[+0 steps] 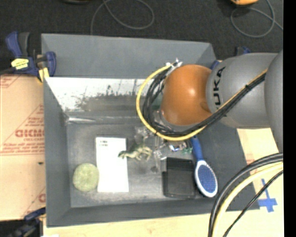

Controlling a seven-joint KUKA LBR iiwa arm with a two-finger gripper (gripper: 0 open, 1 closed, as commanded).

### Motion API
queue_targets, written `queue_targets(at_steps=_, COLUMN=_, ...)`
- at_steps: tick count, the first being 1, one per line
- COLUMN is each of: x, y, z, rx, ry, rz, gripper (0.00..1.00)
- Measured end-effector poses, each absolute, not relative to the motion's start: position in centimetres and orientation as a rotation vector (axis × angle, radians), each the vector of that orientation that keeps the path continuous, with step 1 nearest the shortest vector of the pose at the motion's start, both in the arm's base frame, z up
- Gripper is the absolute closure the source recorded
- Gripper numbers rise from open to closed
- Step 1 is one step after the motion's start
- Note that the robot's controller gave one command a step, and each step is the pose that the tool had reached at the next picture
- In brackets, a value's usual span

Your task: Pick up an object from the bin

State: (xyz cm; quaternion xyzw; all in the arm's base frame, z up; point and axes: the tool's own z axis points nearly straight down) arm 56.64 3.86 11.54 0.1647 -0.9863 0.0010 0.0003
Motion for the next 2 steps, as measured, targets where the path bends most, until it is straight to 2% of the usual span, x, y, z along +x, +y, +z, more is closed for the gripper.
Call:
queue_targets(at_steps=1, x=58.8, y=4.3, z=12.0, rx=0.605, ry=-3.087, rz=0.001, gripper=0.0)
queue_targets(at_steps=2, x=58.6, y=4.4, z=7.5, rx=0.75, ry=-3.056, rz=0.003, gripper=0.0)
